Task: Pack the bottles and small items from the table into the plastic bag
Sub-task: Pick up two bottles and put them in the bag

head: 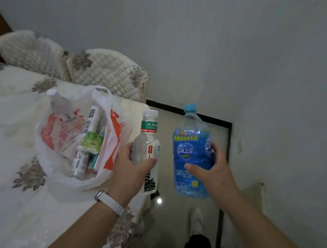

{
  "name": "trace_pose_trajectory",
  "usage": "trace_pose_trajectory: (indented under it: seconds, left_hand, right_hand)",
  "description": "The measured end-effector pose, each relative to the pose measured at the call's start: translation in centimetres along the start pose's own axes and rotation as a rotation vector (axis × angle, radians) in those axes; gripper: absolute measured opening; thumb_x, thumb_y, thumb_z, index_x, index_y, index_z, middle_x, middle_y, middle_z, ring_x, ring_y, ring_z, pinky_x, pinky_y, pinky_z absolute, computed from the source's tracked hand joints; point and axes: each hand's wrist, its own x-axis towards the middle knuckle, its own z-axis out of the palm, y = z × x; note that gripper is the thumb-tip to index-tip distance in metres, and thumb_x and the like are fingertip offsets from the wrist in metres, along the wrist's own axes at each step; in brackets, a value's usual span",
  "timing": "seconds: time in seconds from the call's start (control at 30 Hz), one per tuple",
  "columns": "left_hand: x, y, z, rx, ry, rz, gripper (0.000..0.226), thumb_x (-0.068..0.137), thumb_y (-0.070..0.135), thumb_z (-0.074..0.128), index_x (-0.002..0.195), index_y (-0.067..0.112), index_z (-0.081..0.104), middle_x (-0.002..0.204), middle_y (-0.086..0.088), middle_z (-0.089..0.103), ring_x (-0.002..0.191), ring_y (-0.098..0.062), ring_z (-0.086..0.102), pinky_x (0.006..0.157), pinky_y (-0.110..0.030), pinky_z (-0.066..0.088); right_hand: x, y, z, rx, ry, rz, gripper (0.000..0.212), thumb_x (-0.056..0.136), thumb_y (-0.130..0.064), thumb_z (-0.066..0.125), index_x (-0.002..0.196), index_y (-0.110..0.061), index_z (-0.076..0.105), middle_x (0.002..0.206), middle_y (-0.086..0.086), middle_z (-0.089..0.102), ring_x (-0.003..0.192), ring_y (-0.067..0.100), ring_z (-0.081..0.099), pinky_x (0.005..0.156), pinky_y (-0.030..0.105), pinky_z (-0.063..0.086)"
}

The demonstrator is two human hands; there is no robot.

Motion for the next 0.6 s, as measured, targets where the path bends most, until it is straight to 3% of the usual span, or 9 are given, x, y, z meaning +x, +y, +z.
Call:
trace_pose_trajectory:
  seconds: [0.13, 0.27, 0.43, 0.6]
  left_hand:
    - [3.2, 0.8, 1.0, 0.006, 0.154, -0.03, 0.055, 0.076, 0.015, 0.08, 0.123, 0.023, 0.052, 0.106, 0.007, 0.066, 0.084, -0.001, 0.066, 0.065, -0.015, 0.051]
    - [6.2, 3.2, 2.6, 0.0, 0.342, -0.077, 0.055, 0.076, 0.018, 0.081, 0.122, 0.025, 0.051, 0.111, 0.003, 0.066, 0.094, -0.012, 0.067, 0.079, -0.034, 0.056]
    - [7.9, 5.1, 3.3, 0.025, 0.557, -0.087, 0.066, 0.071, 0.024, 0.083, 0.128, 0.02, 0.05, 0.113, 0.004, 0.065, 0.097, -0.012, 0.066, 0.081, -0.035, 0.056]
    - [7.3, 5.0, 1.2, -0.001, 0.761, -0.15, 0.056, 0.075, 0.015, 0.081, 0.12, 0.028, 0.049, 0.11, 0.005, 0.065, 0.096, -0.012, 0.067, 0.077, -0.032, 0.054]
  right_hand:
    - [6.6, -1.0, 0.2, 0.019, -0.143, 0.02, 0.076, 0.073, -0.012, 0.084, 0.132, -0.031, 0.04, 0.119, -0.008, 0.06, 0.093, 0.006, 0.069, 0.068, 0.026, 0.058]
    - [13.6, -3.7, 0.0, 0.013, -0.302, -0.009, 0.078, 0.072, -0.012, 0.085, 0.134, -0.028, 0.04, 0.12, -0.009, 0.06, 0.096, 0.007, 0.069, 0.078, 0.033, 0.059]
    - [20.1, -6.9, 1.3, -0.015, -0.512, -0.046, 0.073, 0.074, -0.007, 0.082, 0.128, -0.032, 0.039, 0.114, -0.014, 0.061, 0.088, -0.002, 0.069, 0.069, 0.02, 0.055]
    - [23.0, -8.2, 4.8, -0.047, -0.643, -0.036, 0.075, 0.074, -0.006, 0.082, 0.131, -0.027, 0.04, 0.115, -0.011, 0.061, 0.097, 0.008, 0.068, 0.08, 0.034, 0.058]
